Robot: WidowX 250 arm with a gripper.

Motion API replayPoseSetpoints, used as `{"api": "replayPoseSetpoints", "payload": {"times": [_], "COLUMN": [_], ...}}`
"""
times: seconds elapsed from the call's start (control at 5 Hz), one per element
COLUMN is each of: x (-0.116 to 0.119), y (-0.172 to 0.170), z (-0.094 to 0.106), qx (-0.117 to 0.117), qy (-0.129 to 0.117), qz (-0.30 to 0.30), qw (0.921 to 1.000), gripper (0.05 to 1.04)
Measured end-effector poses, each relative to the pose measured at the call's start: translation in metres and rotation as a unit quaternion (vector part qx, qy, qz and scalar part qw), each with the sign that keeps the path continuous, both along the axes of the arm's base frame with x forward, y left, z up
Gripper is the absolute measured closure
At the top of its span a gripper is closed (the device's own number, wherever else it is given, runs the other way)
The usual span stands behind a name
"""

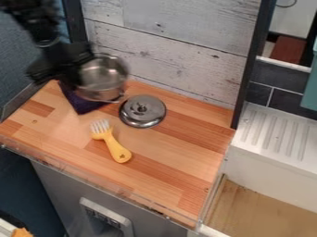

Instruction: Move the silver pot to the upper right of the table

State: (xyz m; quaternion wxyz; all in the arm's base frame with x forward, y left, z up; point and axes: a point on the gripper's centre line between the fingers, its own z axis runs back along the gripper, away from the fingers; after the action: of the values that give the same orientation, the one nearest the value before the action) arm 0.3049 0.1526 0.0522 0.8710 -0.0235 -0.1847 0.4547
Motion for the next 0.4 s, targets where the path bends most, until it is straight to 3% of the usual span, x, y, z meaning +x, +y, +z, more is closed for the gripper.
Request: {"api": "replayPoseSetpoints", "payload": {"times": [0.2, 0.4], "x": [0.021, 0.036], "y": [-0.033, -0.064], "z": [-0.009, -0.014], "qx": [0.016, 0.008], "qy": [0.018, 0.018], "qz": [-0.041, -0.08], "qw": [0.9989, 0.9966], "gripper": [1.013, 1.014]}}
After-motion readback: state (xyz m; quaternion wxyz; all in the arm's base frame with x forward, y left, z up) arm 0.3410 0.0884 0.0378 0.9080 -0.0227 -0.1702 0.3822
